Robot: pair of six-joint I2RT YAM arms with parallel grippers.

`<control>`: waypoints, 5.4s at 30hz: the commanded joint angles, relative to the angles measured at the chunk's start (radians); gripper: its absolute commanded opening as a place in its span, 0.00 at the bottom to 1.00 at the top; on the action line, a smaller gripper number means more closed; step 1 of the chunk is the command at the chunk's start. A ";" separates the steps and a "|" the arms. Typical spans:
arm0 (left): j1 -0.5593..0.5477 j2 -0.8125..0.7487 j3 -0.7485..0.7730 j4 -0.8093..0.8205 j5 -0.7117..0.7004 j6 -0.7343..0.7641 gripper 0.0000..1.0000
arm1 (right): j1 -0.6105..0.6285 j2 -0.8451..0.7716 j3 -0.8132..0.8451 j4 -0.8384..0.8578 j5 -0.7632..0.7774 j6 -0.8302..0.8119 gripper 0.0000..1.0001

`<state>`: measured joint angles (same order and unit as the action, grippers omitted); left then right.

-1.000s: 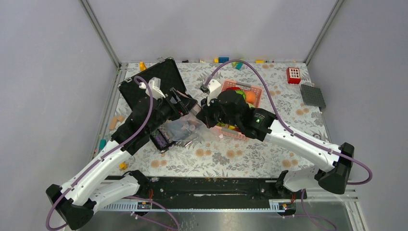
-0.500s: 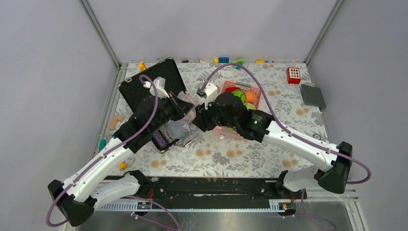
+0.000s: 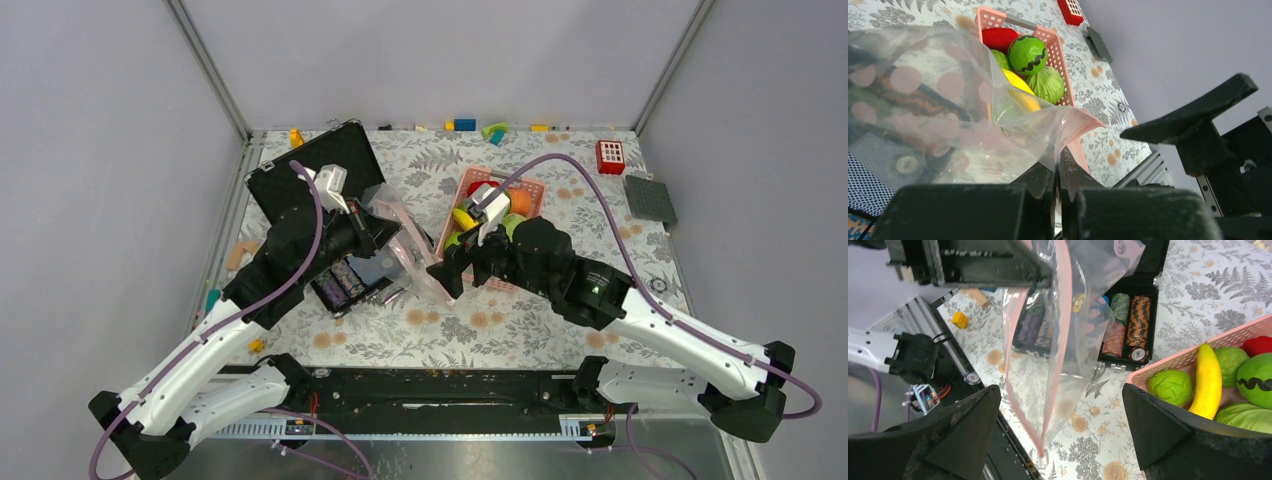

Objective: Place the food in the zip-top bag and seal the zipper
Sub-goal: Open the zipper of the food storage bag at the center of the board, then pick up the fake fruit from the bin.

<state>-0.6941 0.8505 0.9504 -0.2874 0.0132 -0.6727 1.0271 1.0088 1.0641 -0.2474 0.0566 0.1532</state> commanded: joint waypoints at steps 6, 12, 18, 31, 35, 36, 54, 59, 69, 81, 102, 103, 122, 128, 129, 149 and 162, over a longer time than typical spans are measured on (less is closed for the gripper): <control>0.001 0.012 0.031 0.009 0.120 0.057 0.00 | 0.005 0.115 0.052 0.110 0.119 0.027 0.97; 0.001 0.025 0.040 0.008 0.122 0.047 0.00 | 0.005 0.239 0.091 0.126 0.104 0.077 0.83; 0.000 0.048 0.065 -0.050 0.033 0.042 0.00 | 0.005 0.270 0.088 0.152 0.042 0.090 0.18; 0.001 0.103 0.199 -0.413 -0.307 -0.002 0.05 | -0.008 0.169 0.067 -0.017 0.766 0.235 0.00; 0.001 0.148 0.261 -0.576 -0.466 -0.079 0.14 | -0.027 0.138 0.055 -0.065 0.807 0.303 0.00; 0.002 0.157 0.272 -0.596 -0.489 -0.092 0.17 | -0.028 0.135 0.051 -0.058 0.790 0.301 0.00; -0.004 0.113 0.117 -0.253 -0.119 -0.082 0.99 | -0.027 0.297 0.194 -0.018 0.482 0.407 0.00; -0.018 0.127 0.094 -0.191 -0.106 -0.091 0.99 | -0.027 0.324 0.215 -0.007 0.437 0.428 0.00; -0.026 0.086 0.192 -0.470 -0.520 -0.170 0.00 | -0.077 0.273 0.209 -0.021 0.289 0.351 0.00; -0.025 -0.092 0.342 -0.671 -0.680 -0.087 0.00 | -0.110 0.287 0.166 0.091 -0.076 0.291 0.00; -0.023 0.202 0.268 -0.483 -0.430 -0.041 0.00 | -0.267 0.323 0.074 0.005 -0.082 0.234 0.77; -0.024 0.216 0.272 -0.483 -0.430 -0.040 0.00 | -0.267 0.305 0.070 0.003 -0.054 0.219 0.93; 0.056 0.227 0.204 -0.429 -0.377 -0.010 0.00 | -0.460 0.348 0.067 -0.065 0.064 0.200 0.99; 0.083 0.200 0.162 -0.403 -0.341 0.005 0.00 | -0.458 0.481 0.108 -0.064 0.036 0.163 0.93; 0.085 0.196 0.154 -0.390 -0.330 0.011 0.00 | -0.458 0.497 0.103 -0.053 0.041 0.156 0.91; 0.089 0.237 0.185 -0.321 -0.179 0.025 0.00 | -0.459 0.601 0.004 0.187 0.057 0.088 0.23; 0.089 0.266 0.371 -0.488 -0.136 -0.019 0.00 | -0.458 0.180 -0.120 0.286 0.034 0.080 0.12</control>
<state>-0.6102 1.1130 1.2102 -0.6960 -0.1482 -0.6601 0.5667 1.3144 0.9699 -0.0635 0.1116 0.2420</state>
